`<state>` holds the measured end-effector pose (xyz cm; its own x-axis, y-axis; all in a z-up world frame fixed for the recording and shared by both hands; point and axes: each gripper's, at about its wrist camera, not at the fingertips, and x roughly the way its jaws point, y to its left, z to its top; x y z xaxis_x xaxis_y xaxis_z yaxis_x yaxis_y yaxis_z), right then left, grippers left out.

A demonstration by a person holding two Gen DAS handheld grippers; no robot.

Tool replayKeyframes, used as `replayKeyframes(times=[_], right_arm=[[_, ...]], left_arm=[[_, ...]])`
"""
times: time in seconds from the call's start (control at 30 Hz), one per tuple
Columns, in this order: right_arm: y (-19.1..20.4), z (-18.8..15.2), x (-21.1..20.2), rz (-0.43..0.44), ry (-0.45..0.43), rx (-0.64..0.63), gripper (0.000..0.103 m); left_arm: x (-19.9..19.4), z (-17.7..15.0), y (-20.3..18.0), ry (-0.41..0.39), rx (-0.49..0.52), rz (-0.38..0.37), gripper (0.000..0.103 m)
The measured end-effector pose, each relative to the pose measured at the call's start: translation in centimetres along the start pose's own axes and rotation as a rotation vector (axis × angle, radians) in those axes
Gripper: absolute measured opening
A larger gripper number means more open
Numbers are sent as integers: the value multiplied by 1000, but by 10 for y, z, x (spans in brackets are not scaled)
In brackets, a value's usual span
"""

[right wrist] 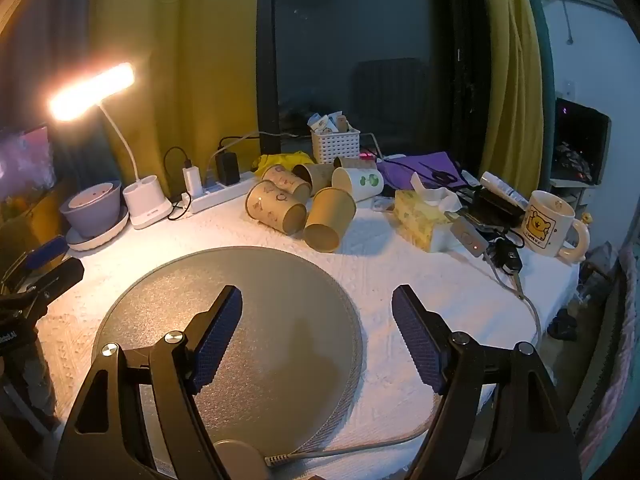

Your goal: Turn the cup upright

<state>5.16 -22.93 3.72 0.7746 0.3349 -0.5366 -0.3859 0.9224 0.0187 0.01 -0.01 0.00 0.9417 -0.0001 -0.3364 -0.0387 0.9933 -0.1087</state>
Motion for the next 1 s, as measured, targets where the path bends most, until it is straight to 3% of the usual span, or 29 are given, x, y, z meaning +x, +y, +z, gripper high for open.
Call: replayKeyframes(times=[1.0], right_arm=[[-2, 1, 0, -4, -4, -6, 80]], left_arm=[[0, 0, 0, -6, 4, 0, 98]])
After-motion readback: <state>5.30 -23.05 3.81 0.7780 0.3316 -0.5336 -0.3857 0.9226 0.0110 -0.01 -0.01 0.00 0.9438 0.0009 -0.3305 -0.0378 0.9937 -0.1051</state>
